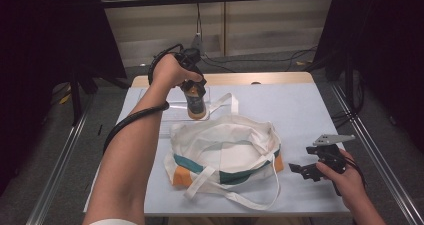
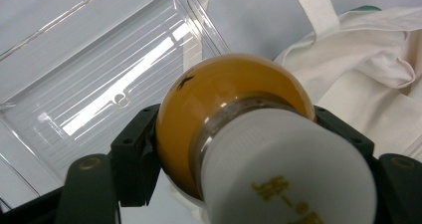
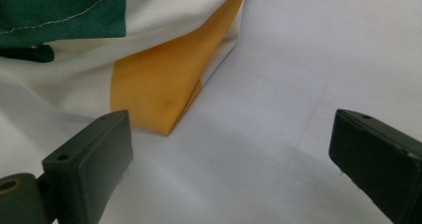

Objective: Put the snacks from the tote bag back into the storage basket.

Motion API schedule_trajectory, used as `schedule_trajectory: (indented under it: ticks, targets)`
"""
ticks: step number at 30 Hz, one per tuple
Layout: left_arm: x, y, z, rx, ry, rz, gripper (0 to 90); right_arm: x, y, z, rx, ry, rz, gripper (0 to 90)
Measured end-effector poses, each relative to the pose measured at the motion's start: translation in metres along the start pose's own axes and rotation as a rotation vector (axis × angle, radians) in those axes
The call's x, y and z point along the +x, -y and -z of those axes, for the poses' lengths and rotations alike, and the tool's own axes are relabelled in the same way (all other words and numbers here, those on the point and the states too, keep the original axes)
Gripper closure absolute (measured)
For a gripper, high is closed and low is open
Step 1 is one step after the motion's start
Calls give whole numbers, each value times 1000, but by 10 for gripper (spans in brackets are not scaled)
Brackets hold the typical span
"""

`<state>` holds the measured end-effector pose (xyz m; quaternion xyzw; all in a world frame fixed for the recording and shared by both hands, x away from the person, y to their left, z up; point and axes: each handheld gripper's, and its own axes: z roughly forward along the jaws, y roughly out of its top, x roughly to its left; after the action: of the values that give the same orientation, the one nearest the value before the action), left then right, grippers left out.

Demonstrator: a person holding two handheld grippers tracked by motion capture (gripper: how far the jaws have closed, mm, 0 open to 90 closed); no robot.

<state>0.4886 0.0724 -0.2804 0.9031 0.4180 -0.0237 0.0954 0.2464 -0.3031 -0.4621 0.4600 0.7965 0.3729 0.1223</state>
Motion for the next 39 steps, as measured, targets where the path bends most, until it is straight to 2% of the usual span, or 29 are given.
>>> schedule_trajectory:
  ticks: [6,7,12,13,16,17,20,23,29,31,39]
  targets:
    - [0,0,-3,9,10,-3,299,0,0,0,2,0,-3,35]
    - [1,-1,-3,10,15,-14,298,0,0,0,4,-1,-6,35]
    - [0,-1,-4,7,3,-5,298,0,0,0,-1,1,1,35]
    - [1,-1,-4,12,17,-13,299,0,0,0,-1,1,1,35]
    - [0,-1,-6,2,1,-7,298,0,0,0,1,1,-2,34]
    - [0,-1,-6,0,17,-1,298,0,0,0,1,1,-2,34]
    - [-1,-1,-7,-1,12,-3,298,0,0,1,-1,4,-3,35]
    - [1,-1,-8,7,20,-23,298,0,0,1,-3,8,0,35]
    - [0,-1,-10,10,16,-13,298,1,0,0,-1,2,1,35]
    - [0,-2,-11,12,20,-23,298,1,0,0,0,1,2,35]
    - [-1,-2,-14,4,10,-19,298,1,0,1,1,6,1,34]
